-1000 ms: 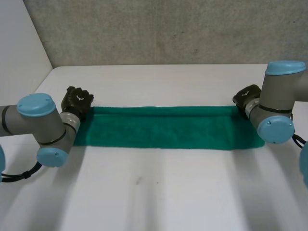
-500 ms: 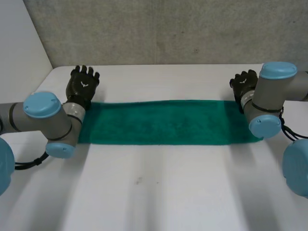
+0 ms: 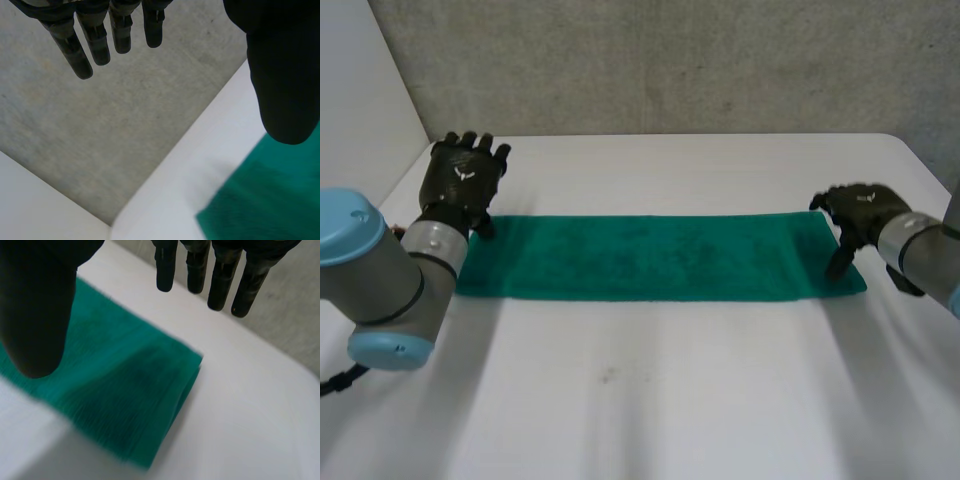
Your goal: Fold the towel.
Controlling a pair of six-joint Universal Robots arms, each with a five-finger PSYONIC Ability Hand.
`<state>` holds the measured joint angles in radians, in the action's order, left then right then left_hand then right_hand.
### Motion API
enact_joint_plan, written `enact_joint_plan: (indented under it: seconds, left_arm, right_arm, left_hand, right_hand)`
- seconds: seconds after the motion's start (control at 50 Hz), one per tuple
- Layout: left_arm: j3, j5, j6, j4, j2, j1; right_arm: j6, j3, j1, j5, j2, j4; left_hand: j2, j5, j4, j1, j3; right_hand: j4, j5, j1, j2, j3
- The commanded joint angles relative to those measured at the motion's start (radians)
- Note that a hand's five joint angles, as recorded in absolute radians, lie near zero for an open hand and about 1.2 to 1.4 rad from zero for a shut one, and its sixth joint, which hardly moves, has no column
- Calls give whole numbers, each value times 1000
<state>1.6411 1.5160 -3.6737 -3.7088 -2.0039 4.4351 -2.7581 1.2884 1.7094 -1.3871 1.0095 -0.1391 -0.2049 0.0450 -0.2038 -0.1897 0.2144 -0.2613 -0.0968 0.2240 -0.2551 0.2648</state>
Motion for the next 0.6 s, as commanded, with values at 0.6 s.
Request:
enact_joint_plan:
  seconds: [0.6]
  left_arm:
    - [94,3,139,3,17,-25]
  right_arm:
    - [228,-32,-229,-165,-118,142]
  left_hand:
    - [21,-35,20,6,-30]
  right_hand:
    - [-1135,-1125,1172,-1141,1131]
